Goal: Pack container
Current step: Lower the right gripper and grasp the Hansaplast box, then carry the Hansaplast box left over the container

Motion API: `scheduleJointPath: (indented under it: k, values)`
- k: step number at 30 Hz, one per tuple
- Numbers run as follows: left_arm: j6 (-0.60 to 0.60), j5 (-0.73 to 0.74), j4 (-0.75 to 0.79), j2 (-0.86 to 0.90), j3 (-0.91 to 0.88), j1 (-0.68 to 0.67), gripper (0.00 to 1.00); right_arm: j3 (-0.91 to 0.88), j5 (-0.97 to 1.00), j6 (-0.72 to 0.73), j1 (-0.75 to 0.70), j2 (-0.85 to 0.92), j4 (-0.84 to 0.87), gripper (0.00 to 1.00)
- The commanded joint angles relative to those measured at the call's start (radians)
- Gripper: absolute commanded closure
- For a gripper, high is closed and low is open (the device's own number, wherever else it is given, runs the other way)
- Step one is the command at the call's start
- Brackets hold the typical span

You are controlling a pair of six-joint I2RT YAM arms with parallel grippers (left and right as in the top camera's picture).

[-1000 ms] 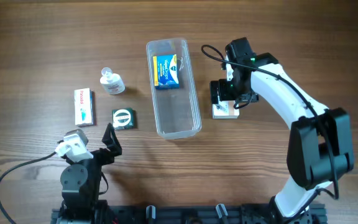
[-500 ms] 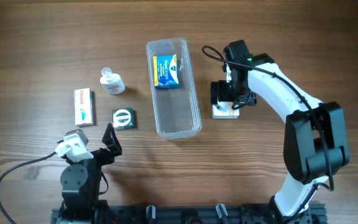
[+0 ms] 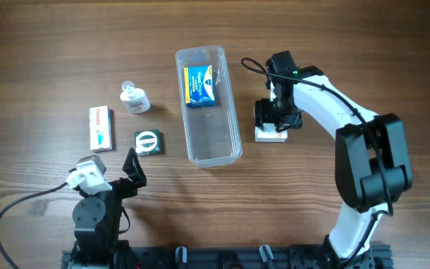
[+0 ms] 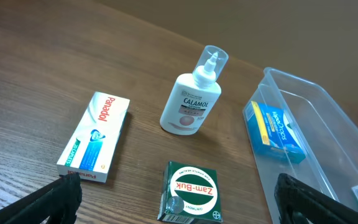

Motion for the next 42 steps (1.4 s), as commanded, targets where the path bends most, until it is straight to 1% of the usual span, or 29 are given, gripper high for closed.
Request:
scheduleJointPath:
  k: [1, 7, 10, 16, 22, 26, 28, 31, 35, 42]
  values:
    - [0.020, 0.002, 0.004, -0.006, -0.004, 0.004, 0.00, -0.004, 0.009, 0.002, -0.001, 0.013, 0.006, 0.28]
    - [0.020, 0.002, 0.004, -0.006, -0.004, 0.004, 0.00, 0.007, 0.009, -0.001, -0.002, 0.009, 0.002, 0.28]
    - [0.020, 0.002, 0.004, -0.006, -0.004, 0.004, 0.00, 0.058, 0.008, -0.001, -0.001, -0.002, -0.022, 0.28]
    - [0.020, 0.002, 0.004, -0.006, -0.004, 0.004, 0.00, 0.233, 0.003, -0.016, 0.003, -0.048, -0.096, 0.29]
    - [0.020, 0.002, 0.004, -0.006, -0.004, 0.004, 0.00, 0.436, -0.014, -0.047, 0.062, -0.050, -0.175, 0.27]
    - [0.020, 0.002, 0.004, -0.006, -0.004, 0.004, 0.00, 0.499, -0.014, -0.047, 0.110, -0.050, -0.164, 0.27]
    - [0.020, 0.002, 0.004, -0.006, -0.004, 0.004, 0.00, 0.505, -0.015, -0.038, 0.130, -0.050, -0.134, 0.27]
    - [0.020, 0.002, 0.004, -0.006, -0.004, 0.004, 0.00, 0.505, -0.054, -0.026, 0.155, -0.049, -0.075, 0.24]
    - [0.020, 0.002, 0.004, -0.006, -0.004, 0.004, 0.00, 0.523, -0.059, -0.003, 0.177, -0.045, -0.023, 0.27]
    - [0.020, 0.002, 0.004, -0.006, -0.004, 0.004, 0.00, 0.700, -0.068, -0.006, 0.181, 0.057, -0.044, 0.31]
